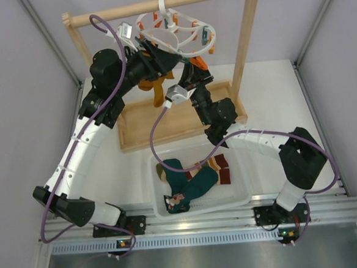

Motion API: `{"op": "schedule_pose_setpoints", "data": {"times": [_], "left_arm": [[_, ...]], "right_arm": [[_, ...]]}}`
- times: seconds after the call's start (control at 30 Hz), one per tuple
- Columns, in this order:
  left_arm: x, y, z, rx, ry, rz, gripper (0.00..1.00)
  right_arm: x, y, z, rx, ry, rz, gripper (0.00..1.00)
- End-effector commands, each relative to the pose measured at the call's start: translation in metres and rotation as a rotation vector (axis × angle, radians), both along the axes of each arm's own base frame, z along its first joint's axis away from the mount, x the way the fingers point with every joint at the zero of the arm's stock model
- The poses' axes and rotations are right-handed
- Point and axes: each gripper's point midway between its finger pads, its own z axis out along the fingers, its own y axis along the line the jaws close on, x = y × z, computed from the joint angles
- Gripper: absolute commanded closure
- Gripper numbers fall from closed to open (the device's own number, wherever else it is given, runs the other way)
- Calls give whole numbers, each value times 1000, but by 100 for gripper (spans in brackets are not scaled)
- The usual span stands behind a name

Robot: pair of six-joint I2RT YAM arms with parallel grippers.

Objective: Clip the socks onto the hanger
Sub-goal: Open the clamp at the hanger.

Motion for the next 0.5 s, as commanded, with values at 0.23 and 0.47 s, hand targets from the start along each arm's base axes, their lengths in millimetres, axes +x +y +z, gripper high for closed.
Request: {"op": "schedule_pose_setpoints", "data": {"times": [0.23,0.47], "left_arm": [[9,-8,12,-43,-63,-17,38],[17,-9,11,-34,-72,0,38]], "right_arm": [[-15,-4,29,59,-97,15,100],[-17,-2,29,41,-118,12,100]]}}
